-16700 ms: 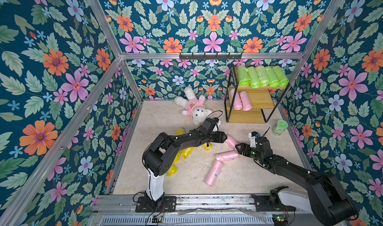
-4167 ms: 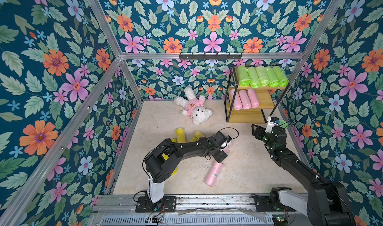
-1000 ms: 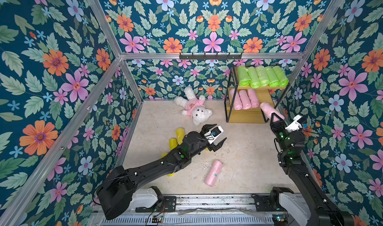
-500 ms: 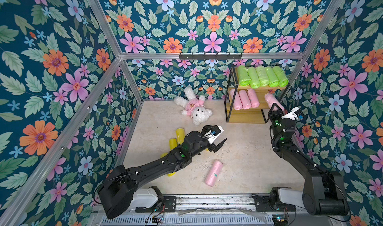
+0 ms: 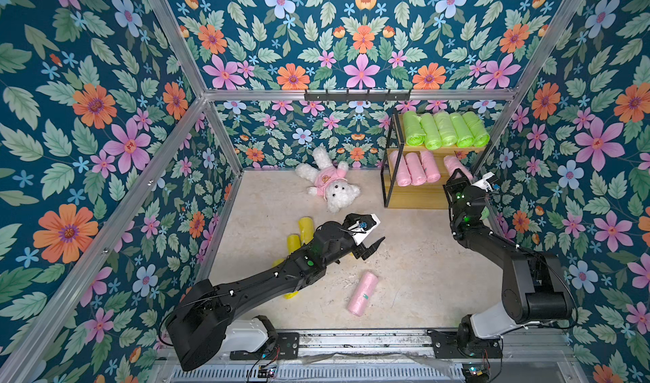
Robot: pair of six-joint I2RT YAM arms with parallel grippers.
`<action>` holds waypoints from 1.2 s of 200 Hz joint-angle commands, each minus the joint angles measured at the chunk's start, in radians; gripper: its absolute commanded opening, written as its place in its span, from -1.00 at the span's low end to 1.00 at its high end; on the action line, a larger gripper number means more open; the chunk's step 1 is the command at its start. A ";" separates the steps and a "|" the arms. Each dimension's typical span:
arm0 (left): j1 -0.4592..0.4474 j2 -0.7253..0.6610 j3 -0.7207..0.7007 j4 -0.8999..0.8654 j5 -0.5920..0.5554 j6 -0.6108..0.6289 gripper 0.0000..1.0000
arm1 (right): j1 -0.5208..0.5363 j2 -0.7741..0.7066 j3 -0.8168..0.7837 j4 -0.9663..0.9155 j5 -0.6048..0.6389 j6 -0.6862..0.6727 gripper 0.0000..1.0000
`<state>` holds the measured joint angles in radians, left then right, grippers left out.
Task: Sort the rolls of trash bags by color and place them on the shelf
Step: Place the roll of trash bags on the shelf.
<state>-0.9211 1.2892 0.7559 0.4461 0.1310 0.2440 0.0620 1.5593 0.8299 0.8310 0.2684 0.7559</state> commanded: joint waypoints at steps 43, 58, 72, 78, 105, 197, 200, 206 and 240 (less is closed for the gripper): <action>0.000 -0.014 0.008 -0.026 0.004 0.022 0.72 | 0.004 0.084 0.055 -0.001 -0.009 -0.034 -0.30; 0.001 -0.011 0.007 -0.029 0.007 0.018 0.71 | 0.012 0.088 0.057 0.001 -0.012 -0.032 -0.29; 0.001 -0.010 0.007 -0.029 0.008 0.018 0.72 | 0.021 0.088 0.057 0.001 -0.010 -0.032 -0.27; 0.001 -0.010 0.007 -0.032 0.007 0.019 0.72 | 0.024 0.121 0.058 0.003 -0.017 -0.032 -0.26; 0.001 0.000 0.015 -0.043 0.004 0.022 0.72 | 0.033 0.121 0.050 0.003 -0.021 -0.027 -0.18; 0.001 0.002 0.012 -0.055 -0.004 0.024 0.71 | 0.029 0.025 0.002 -0.023 -0.048 -0.047 0.23; 0.001 0.002 0.011 -0.056 -0.004 0.024 0.71 | 0.027 0.021 -0.001 -0.022 -0.048 -0.047 0.25; 0.001 0.002 0.011 -0.057 -0.004 0.025 0.71 | 0.025 0.014 -0.008 -0.018 -0.052 -0.047 0.29; 0.001 0.006 0.013 -0.057 -0.001 0.022 0.70 | 0.005 -0.002 -0.038 -0.005 -0.085 -0.030 0.45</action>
<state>-0.9211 1.2934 0.7654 0.3882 0.1280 0.2653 0.0776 1.5677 0.8009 0.8043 0.2089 0.7200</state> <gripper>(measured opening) 0.854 0.710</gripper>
